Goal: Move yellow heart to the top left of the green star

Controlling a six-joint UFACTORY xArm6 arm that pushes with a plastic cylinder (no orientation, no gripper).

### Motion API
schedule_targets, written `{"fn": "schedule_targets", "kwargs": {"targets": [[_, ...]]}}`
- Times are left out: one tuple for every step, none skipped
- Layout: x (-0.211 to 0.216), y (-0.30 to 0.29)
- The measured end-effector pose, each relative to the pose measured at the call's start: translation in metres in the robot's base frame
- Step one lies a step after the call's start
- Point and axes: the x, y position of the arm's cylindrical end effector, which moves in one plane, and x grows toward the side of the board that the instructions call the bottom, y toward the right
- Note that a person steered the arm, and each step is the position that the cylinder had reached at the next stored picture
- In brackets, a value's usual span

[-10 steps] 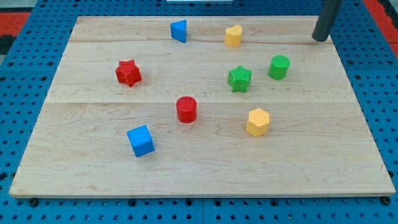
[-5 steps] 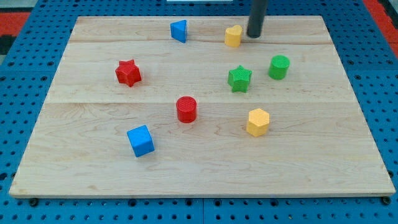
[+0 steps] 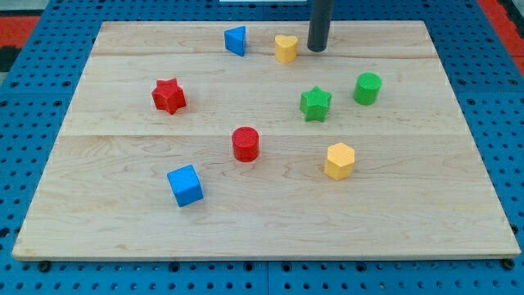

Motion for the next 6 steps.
{"fn": "schedule_targets", "kwargs": {"targets": [[0.017, -0.013], [-0.002, -0.002], [-0.039, -0.019], [-0.003, -0.061], [0.051, -0.064], [0.073, -0.105]]}}
